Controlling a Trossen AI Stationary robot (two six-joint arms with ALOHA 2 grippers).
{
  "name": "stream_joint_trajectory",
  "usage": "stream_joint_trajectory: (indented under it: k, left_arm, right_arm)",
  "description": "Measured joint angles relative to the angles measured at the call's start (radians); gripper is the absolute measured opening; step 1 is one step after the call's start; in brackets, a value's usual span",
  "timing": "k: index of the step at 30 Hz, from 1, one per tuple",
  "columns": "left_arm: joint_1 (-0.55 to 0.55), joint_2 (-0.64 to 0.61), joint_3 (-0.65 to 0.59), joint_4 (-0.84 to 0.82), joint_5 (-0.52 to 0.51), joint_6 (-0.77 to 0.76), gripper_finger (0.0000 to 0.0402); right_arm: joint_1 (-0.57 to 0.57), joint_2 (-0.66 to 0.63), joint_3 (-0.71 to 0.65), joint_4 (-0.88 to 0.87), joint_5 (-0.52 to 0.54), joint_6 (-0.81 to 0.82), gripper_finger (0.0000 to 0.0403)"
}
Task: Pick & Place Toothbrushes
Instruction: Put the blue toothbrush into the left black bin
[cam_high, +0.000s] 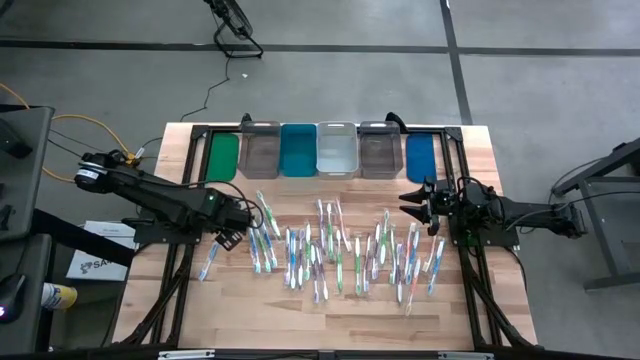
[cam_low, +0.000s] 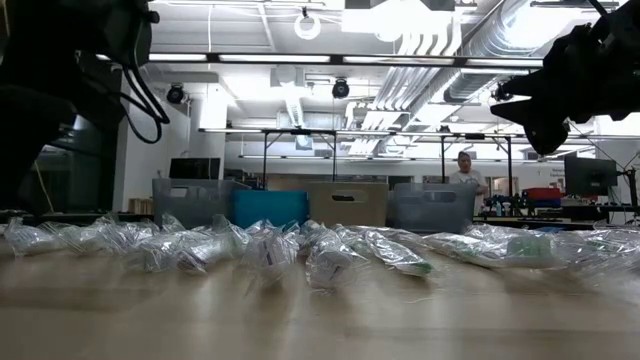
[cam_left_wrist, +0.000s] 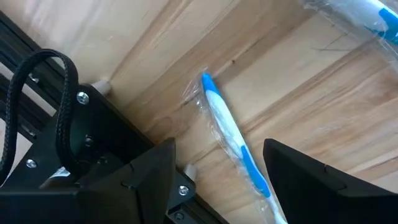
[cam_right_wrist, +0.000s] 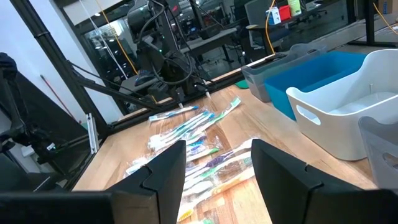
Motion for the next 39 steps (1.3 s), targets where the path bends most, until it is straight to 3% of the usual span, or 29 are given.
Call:
stream_joint_trajectory:
  k: [7,11,22,27,32,39]
  left_arm:
    - [0.0,0.077,-0.002,0.102,0.027,-0.007,0.0236]
    - [0.0,0.109,-0.005,0.083,0.025,-0.024,0.0236]
    - [0.0,0.111,-0.111,0.195,0.037,-0.075,0.0236]
    - [0.0,0.111,-0.14,0.225,0.089,-0.075,0.0234]
    - [0.0,0.108,-0.166,0.287,0.14,-0.074,0.0201]
    - [0.0,0.109,-0.166,0.319,0.167,-0.046,0.0115]
  right_arm:
    - [0.0,0.0,0.0,0.004,0.0,0.0,0.0176]
    - [0.0,0.0,0.0,0.005,0.001,0.0,0.0176]
    - [0.0,0.0,0.0,0.006,0.0,0.0,0.0176]
    - [0.0,0.0,0.0,0.006,0.0,0.0,0.0176]
    - [0.0,0.0,0.0,0.007,0.0,0.0,0.0176]
    - [0.0,0.0,0.0,0.006,0.0,0.0,0.0176]
